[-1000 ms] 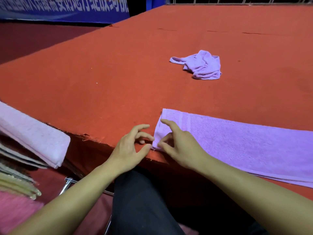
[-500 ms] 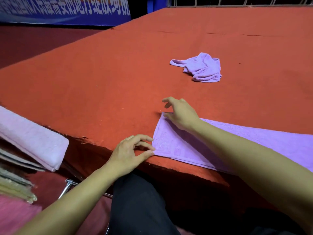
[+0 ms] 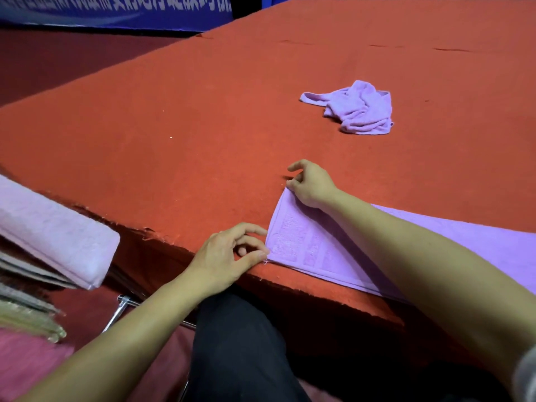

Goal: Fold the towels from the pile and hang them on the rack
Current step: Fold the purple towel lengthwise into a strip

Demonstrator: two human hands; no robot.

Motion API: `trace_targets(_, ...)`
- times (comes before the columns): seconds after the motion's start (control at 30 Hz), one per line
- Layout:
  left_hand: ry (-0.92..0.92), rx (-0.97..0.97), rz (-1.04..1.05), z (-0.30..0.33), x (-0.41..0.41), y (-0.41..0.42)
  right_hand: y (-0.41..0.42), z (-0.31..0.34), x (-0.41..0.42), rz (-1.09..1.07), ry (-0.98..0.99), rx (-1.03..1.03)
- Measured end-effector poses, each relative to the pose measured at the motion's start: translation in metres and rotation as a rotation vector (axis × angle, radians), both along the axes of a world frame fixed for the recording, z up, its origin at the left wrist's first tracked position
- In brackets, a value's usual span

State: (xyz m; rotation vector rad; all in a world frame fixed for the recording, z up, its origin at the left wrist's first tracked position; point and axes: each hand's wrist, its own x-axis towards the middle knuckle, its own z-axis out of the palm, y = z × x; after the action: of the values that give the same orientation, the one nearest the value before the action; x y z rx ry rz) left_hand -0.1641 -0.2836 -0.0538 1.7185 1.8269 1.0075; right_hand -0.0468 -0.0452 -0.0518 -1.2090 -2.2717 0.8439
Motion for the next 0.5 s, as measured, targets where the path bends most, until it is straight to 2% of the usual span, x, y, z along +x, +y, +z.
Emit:
trace_targets(0.13,0.076,0.108,0.032,-0.009,0.0,-0.002,-0.009,-0.005,-0.001,-0.019,-0.061,0.082)
trace_targets(0.3,0.048,0.173,0.157,-0.014,0.003,-0.008,-0.005,0.002,0.001,-0.032,-0.028,0.04)
trace_targets(0.5,0.185,0.196,0.115,-0.01,0.005,-0.009,-0.011,0.001,0.003,0.013,-0.044,0.089)
